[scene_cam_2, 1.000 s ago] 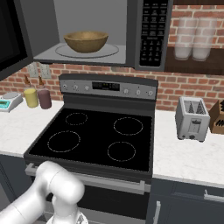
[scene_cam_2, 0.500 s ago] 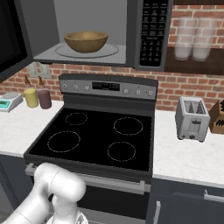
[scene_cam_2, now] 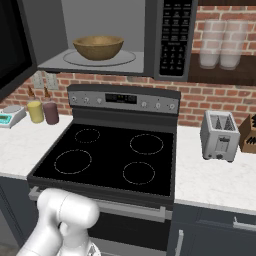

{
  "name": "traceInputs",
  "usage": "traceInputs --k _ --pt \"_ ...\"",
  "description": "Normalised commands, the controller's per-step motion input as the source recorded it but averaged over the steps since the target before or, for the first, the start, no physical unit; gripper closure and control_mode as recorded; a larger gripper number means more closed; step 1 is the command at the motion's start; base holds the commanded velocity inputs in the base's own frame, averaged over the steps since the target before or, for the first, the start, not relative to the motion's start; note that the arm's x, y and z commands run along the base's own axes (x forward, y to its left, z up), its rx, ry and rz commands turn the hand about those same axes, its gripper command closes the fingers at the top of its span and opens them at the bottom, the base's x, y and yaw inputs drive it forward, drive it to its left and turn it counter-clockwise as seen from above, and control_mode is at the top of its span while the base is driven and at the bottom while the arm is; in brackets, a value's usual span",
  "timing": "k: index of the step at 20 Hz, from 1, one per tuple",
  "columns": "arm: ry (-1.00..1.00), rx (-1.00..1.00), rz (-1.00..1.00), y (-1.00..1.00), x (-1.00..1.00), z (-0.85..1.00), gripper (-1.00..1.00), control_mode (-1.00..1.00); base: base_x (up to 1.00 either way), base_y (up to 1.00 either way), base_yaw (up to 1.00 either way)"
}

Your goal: Open the microwave, place the bowl with waffle inside the microwave, then close the microwave door and turn it on.

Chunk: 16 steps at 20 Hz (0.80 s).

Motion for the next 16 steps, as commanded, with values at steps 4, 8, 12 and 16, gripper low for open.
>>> traceInputs --k 4,8,12,16 --pt "0.00 0.00 0.00 -0.70 -0.14 0.08 -1.00 -1.00 0.00 0.00 0.00" --pt "0.00 0.00 0.00 -0.77 -0.13 0.08 -1.00 -1.00 0.00 0.00 0.00" --pt "0.00 0.00 0.00 -0.78 -0.08 0.09 -1.00 -1.00 0.00 0.00 0.00" --pt "0.00 0.00 0.00 -0.79 -0.01 0.13 -1.00 -1.00 0.00 0.00 0.00"
